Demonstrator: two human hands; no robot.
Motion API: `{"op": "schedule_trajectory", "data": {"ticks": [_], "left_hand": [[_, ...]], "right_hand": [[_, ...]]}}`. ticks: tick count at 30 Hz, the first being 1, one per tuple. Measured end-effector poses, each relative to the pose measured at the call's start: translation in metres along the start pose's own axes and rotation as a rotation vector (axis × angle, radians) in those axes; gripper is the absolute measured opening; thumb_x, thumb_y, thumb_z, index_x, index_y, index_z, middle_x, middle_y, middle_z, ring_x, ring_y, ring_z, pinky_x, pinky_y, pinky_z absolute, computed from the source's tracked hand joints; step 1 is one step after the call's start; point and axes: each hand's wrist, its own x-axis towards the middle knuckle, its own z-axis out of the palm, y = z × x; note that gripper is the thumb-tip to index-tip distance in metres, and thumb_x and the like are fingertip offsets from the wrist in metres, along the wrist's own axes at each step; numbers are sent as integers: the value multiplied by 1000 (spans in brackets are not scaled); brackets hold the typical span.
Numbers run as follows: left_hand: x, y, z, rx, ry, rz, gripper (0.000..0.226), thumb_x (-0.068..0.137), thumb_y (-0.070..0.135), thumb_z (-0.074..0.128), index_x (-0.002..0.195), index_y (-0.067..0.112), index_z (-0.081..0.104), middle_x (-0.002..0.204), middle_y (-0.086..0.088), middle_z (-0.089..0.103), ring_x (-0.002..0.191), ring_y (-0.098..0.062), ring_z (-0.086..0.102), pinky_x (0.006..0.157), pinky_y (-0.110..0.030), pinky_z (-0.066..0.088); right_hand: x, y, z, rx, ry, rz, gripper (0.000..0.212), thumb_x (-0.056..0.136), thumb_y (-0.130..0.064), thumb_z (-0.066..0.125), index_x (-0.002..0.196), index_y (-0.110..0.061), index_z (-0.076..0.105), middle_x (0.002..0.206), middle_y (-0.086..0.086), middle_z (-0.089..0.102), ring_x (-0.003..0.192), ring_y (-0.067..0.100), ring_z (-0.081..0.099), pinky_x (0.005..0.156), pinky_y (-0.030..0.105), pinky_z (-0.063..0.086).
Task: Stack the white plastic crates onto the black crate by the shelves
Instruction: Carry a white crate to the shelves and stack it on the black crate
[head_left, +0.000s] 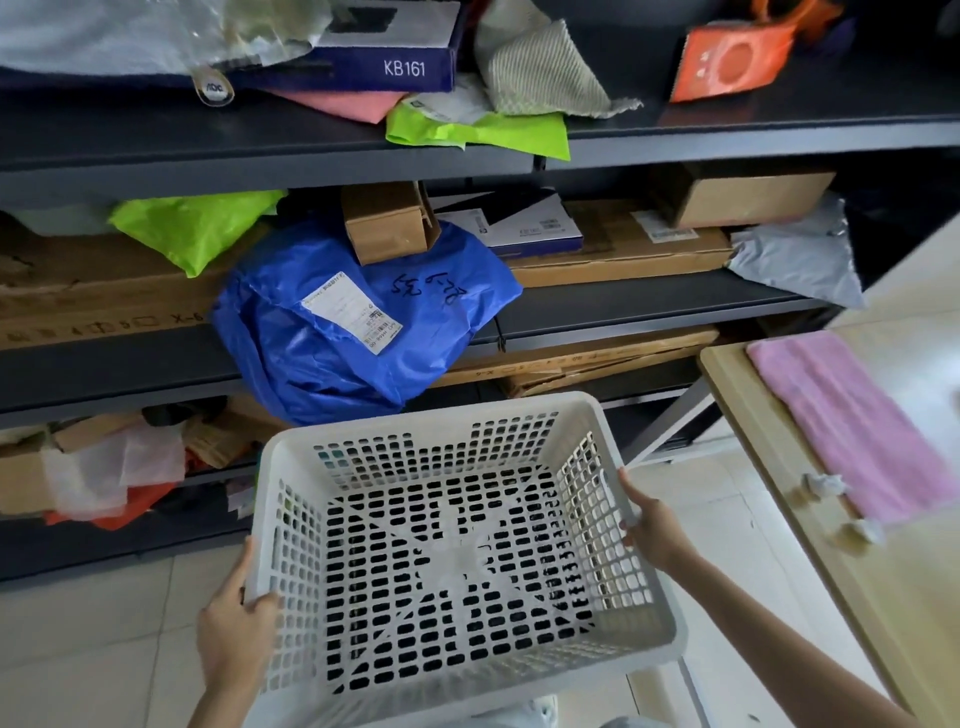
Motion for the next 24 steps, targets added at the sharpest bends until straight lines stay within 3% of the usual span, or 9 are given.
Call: {"op": "schedule_trajectory", "data": {"ticks": [3,9,16,18,24], "left_hand": [[-1,1,1,-14,-15,-23,67,81,-7,58,139,25,45,128,-10,63,63,-27,61,33,-8,41],[-4,1,6,-32,1,-38,69,80,-7,57,139,26,45,123,-12,65,63,-24,60,33,-6,40],[-9,-6,20,-300,15,-183,69,76,-3,62,133,34,51,118,-8,69,82,-30,66,53,9,36],[-8,-3,25,-364,40,-189,66,76,1,63,131,37,52,113,-6,70,82,-28,66,56,11,33],[-11,-2,26,-273,50,-110,65,72,-3,62,127,30,58,111,-4,71,81,-27,67,55,8,36]], "right_hand": [[0,1,-2,-3,3,13,82,86,13,48,147,-31,17,153,17,25,57,12,54,55,28,52],[4,2,-4,-9,22,39,81,87,10,49,146,-36,19,146,19,38,58,14,54,60,37,55],[7,2,-8,-35,30,27,79,89,7,48,142,-41,14,139,21,47,57,15,50,62,38,55],[9,3,-11,-34,46,26,79,89,7,47,143,-42,16,143,21,41,55,14,48,60,35,54],[13,6,-12,-93,27,28,81,91,3,48,138,-49,8,135,25,49,63,18,55,65,38,57]]}}
